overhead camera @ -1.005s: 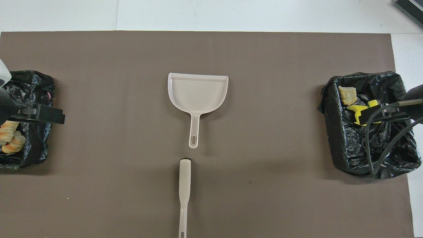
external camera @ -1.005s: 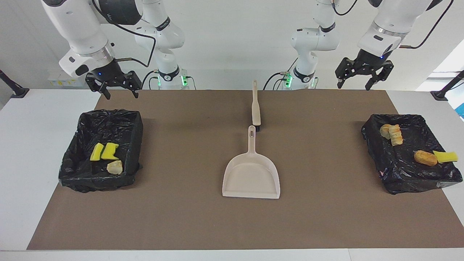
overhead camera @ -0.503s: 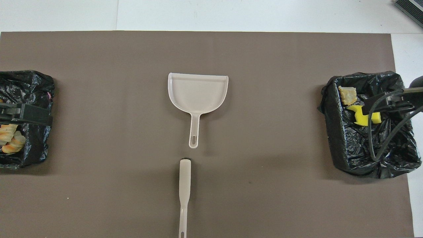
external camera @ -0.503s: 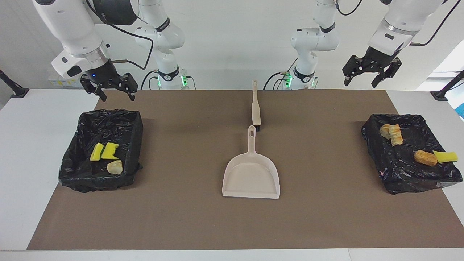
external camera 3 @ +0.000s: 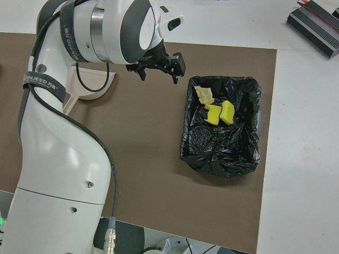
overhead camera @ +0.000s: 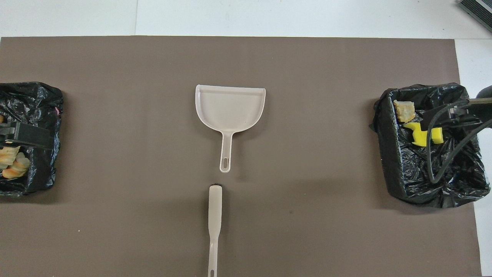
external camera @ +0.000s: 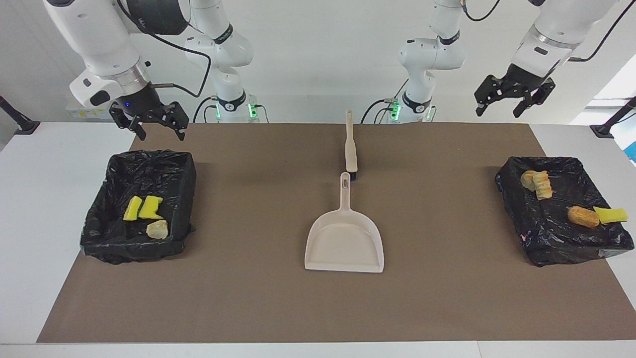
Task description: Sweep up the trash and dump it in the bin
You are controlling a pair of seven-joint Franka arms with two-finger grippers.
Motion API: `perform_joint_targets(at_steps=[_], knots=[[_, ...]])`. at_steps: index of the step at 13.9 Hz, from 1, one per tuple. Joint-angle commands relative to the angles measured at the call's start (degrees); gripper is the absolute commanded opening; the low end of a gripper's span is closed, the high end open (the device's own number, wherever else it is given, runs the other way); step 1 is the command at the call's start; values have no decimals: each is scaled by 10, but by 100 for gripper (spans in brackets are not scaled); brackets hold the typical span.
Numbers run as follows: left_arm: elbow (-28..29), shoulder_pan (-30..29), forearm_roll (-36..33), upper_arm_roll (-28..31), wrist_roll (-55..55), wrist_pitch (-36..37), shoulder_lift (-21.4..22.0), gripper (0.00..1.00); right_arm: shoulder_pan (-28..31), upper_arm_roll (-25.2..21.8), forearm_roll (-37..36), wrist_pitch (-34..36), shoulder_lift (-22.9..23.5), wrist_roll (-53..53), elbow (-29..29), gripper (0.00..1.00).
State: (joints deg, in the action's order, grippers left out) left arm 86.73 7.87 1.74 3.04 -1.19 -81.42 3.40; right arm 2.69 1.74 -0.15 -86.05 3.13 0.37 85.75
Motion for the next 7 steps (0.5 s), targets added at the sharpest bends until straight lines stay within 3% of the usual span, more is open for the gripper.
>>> perform_joint_targets(at_steps=[1,7], knots=[[-16,-10,5,-1,8,-19,-8,100,6,3,11,4,6,9,-11,100],[-14,4,2,-11,1,-45,-9,100,6,3,9,1,3,9,-6,100]])
